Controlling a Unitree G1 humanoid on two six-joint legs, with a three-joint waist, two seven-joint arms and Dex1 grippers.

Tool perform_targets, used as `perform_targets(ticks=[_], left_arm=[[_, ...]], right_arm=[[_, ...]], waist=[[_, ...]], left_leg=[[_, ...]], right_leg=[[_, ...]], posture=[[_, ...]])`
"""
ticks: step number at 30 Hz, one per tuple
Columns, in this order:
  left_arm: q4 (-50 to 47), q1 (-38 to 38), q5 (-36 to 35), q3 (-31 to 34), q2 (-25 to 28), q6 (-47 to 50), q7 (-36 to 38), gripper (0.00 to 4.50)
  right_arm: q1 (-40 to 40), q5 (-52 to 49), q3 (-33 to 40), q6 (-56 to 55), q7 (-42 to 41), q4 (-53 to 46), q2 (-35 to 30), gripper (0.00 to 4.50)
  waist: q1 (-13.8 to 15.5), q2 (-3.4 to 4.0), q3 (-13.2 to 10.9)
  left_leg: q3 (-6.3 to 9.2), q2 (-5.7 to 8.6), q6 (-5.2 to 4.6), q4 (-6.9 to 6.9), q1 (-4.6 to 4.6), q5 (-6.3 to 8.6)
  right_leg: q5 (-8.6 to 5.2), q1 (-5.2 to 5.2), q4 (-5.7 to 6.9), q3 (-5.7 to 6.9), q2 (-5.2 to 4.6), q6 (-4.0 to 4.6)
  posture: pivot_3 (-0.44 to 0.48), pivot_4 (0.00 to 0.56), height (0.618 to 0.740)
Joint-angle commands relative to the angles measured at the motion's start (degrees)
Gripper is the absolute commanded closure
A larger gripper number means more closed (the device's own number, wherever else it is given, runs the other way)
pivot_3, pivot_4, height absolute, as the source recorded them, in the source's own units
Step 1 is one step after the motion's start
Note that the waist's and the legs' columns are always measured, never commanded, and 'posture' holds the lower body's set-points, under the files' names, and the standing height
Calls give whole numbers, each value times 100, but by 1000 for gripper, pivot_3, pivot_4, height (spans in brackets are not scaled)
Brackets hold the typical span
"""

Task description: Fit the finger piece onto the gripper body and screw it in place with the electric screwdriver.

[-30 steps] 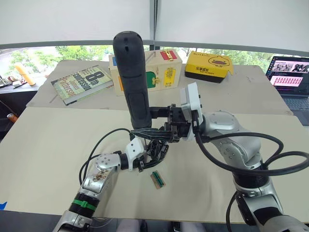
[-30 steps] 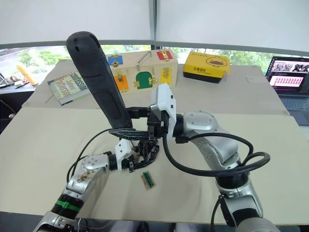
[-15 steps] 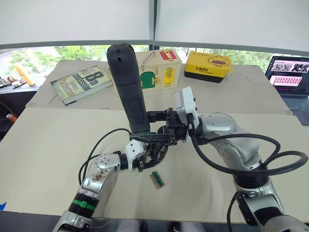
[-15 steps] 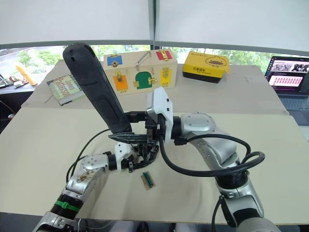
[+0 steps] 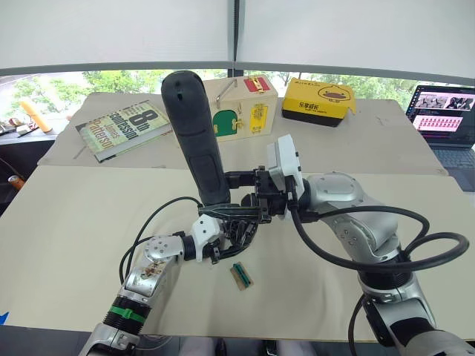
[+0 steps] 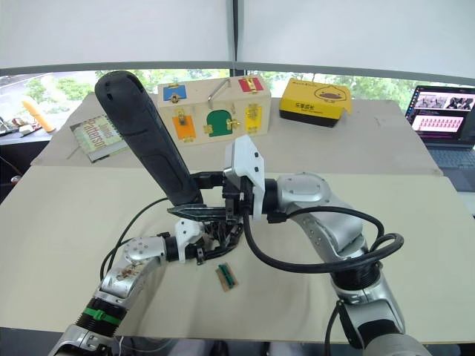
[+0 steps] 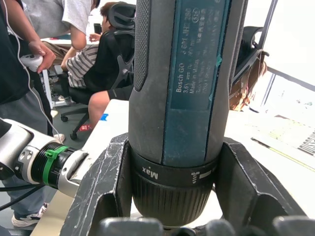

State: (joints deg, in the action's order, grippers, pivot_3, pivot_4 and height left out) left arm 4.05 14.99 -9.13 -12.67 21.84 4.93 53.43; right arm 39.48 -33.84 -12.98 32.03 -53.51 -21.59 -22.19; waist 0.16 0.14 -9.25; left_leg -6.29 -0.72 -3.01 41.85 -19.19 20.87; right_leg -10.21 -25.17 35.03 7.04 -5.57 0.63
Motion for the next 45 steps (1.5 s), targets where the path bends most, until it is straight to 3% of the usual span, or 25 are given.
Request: perform_targets(ticks=[1, 45], left_arm=[[181, -141, 98, -118, 67, 198, -10, 2194], [124, -183, 77, -114, 60, 259, -35, 2194]], right_arm=[[100, -31, 100, -132, 8, -173, 53, 2552], [150, 360, 19, -271, -222, -103, 68, 2552]], waist=[[0, 0, 0], [-7, 0, 0]], left_leg=[[0, 0, 0, 0, 0, 0], [1, 0, 0, 0, -1, 0]], right_leg=[[0, 0, 0, 0, 0, 0], [0, -1, -2, 0, 0, 0]], posture=[[0, 150, 740], [0, 150, 740]])
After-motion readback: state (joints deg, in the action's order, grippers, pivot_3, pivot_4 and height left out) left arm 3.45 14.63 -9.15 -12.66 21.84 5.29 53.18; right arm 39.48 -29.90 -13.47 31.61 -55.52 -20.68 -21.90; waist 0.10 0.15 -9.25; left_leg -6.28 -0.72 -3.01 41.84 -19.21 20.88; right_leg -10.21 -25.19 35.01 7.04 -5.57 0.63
